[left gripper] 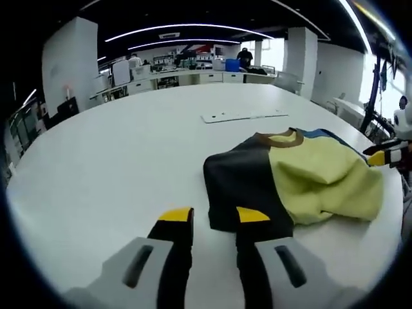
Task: Fold the garment on the visible template until the final outline fits inside the template.
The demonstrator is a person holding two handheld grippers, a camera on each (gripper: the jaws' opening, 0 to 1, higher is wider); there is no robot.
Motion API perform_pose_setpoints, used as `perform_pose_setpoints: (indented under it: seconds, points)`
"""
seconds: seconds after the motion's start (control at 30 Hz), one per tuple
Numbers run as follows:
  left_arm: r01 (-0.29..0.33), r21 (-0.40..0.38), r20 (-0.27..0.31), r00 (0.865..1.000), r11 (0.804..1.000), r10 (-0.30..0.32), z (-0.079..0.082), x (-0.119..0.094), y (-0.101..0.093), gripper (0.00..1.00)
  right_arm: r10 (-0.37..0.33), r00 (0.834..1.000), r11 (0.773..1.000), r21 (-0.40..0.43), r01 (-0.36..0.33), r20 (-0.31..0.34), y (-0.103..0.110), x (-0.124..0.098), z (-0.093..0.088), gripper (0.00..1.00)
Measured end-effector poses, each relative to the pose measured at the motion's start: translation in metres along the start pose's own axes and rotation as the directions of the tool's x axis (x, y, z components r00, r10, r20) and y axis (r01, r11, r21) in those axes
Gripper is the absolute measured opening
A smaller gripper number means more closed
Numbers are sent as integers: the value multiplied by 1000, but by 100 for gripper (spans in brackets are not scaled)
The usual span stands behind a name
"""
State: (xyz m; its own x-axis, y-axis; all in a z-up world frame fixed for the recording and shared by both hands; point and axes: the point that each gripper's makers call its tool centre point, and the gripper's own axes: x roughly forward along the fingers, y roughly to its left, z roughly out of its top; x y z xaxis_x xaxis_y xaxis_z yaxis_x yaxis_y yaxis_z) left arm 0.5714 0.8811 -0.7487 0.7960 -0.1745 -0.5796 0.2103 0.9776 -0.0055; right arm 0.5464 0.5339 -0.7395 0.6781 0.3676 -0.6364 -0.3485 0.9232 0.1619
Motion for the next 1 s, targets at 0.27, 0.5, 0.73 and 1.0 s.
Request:
perform_pose_setpoints:
  seconds: [0.27,0.5,0.73,1.0]
  points:
    - [13,-36,-28,1000,999,-14,-10,2,-2,11,-16,999,999,43,18,-51,7,-6,-22,52]
    - [33,-64,-46,998,997,-36,-15,7,-9,5,-19,998,998,61,23,-63,24,-13,-31,38]
    - [17,-84,-50,999,996,-21,-14,9,-7,3,-22,998,993,119,29,-59,32,-12,-41,26]
    - [13,-56,-59,998,998,-17,-14,8,-6,0,-20,1000,996,88,20,-1,32,-10,-39,0]
